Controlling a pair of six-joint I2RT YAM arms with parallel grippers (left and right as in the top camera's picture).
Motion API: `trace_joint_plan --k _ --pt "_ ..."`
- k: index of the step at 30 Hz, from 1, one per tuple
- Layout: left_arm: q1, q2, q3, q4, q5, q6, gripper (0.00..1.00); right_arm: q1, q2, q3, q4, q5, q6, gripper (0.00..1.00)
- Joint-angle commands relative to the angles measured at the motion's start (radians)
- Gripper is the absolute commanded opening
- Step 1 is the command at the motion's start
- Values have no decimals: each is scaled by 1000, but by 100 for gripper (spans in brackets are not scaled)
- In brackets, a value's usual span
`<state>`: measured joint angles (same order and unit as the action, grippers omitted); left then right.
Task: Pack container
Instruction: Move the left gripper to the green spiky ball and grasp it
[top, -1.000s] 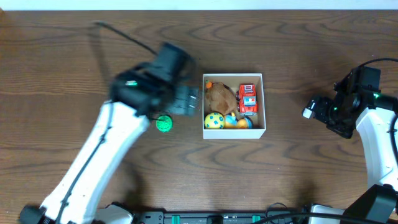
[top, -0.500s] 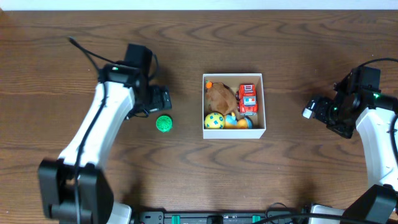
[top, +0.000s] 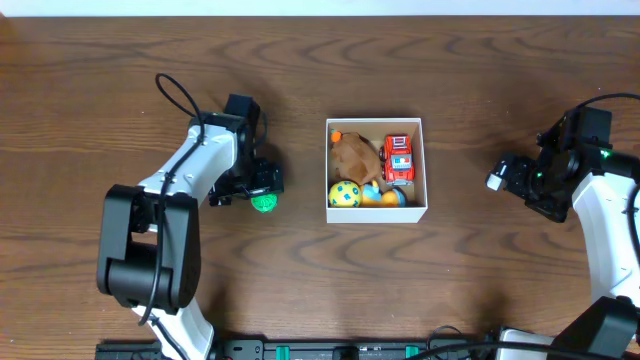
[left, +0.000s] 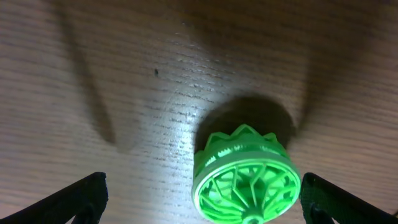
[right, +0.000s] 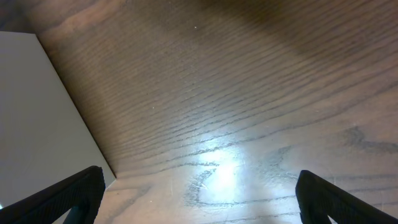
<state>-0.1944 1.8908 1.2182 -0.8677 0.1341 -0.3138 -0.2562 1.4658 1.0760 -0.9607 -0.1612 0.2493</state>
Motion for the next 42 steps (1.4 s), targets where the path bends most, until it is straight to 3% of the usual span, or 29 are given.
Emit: trace_joint_plan --k 1,16,30,36,42 --pt "-2 25 2 -1 8 13 98 -5 -2 -3 0 -4 -4 99" --pt "-1 64 -25 40 8 13 98 -5 -2 -3 -2 -4 -4 99" --pt "-2 64 -26 32 9 13 59 -5 -2 -3 -2 -4 -4 99" --pt "-1 64 -25 13 9 13 58 -5 -2 -3 -2 -4 -4 99" --pt "-2 58 -23 -8 8 13 49 -5 -2 -3 -2 -4 -4 99"
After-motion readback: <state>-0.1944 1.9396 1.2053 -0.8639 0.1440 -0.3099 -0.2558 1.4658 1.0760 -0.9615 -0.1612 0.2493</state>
